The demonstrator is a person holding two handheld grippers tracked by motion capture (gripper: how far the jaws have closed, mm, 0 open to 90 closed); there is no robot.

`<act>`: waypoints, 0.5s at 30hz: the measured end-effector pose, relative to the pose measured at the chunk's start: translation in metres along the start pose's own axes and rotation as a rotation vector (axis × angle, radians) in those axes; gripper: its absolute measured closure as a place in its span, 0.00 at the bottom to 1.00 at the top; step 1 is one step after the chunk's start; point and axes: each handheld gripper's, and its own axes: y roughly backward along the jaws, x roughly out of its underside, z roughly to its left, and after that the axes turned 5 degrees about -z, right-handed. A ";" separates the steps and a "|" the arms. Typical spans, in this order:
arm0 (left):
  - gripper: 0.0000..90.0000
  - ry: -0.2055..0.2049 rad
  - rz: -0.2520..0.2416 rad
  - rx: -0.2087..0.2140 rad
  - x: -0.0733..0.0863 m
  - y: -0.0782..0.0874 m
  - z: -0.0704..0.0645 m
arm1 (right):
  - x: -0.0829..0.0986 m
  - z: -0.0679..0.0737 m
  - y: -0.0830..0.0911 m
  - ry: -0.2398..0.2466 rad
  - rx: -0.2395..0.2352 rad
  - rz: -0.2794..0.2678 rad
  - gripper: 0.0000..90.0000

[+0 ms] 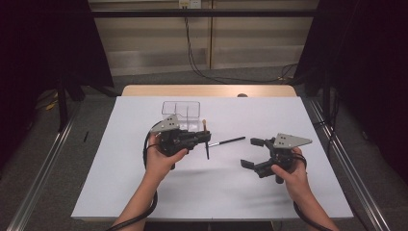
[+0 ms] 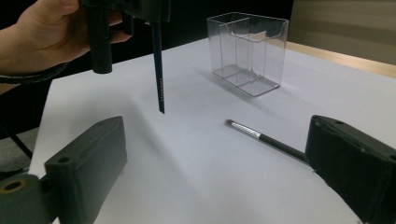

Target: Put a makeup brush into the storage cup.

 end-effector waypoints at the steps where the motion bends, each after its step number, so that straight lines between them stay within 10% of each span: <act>1: 0.93 0.000 0.002 0.000 0.000 0.000 0.000 | 0.001 -0.001 0.001 -0.006 -0.007 -0.003 0.05; 15: 0.93 -0.009 0.013 -0.025 0.000 0.006 0.003 | 0.005 -0.004 0.016 0.011 0.022 -0.012 0.05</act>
